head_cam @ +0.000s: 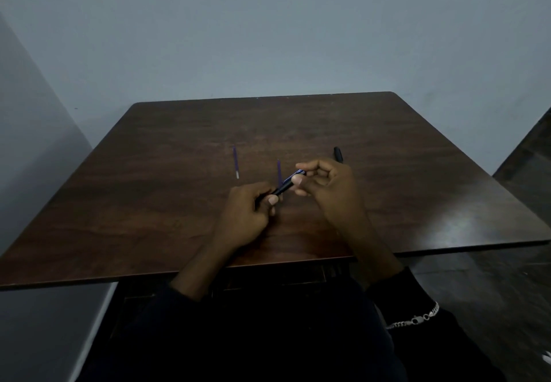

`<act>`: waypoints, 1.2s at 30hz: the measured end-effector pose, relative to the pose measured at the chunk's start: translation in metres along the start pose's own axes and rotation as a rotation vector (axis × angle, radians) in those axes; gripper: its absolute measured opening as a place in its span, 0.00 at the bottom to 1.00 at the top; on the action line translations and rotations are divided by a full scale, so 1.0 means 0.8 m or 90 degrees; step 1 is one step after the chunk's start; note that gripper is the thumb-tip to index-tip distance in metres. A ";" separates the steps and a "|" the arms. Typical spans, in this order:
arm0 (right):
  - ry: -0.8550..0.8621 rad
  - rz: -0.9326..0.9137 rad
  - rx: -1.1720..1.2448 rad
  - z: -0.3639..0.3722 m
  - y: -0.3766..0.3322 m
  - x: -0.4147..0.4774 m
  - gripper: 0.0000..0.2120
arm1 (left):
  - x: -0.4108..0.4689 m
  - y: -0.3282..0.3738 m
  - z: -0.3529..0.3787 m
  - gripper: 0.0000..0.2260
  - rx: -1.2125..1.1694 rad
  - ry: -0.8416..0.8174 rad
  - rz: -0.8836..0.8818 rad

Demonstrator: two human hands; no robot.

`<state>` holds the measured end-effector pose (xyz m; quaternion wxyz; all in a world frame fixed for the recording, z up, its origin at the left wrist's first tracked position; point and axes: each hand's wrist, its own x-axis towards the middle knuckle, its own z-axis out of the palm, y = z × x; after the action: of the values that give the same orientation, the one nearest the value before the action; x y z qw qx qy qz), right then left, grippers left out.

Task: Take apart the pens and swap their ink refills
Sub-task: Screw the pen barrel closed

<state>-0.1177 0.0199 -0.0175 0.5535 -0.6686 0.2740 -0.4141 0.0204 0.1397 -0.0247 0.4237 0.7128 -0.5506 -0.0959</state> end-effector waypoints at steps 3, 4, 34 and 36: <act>-0.010 0.004 -0.015 -0.007 -0.004 0.001 0.11 | 0.001 0.001 0.000 0.09 -0.018 -0.007 -0.011; -0.009 0.002 -0.019 -0.009 -0.004 0.000 0.13 | 0.002 0.001 0.000 0.07 -0.020 -0.003 -0.011; -0.006 0.266 -0.293 -0.189 -0.008 0.079 0.09 | 0.222 0.128 0.197 0.07 -0.033 -0.124 -0.305; -0.009 0.274 -0.307 -0.192 -0.001 0.084 0.07 | 0.228 0.123 0.207 0.07 -0.035 -0.116 -0.311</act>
<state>-0.2152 -0.1140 0.0065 0.4557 -0.7102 0.4956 -0.2058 -0.0805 -0.1044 0.0019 0.3558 0.8013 -0.3950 -0.2744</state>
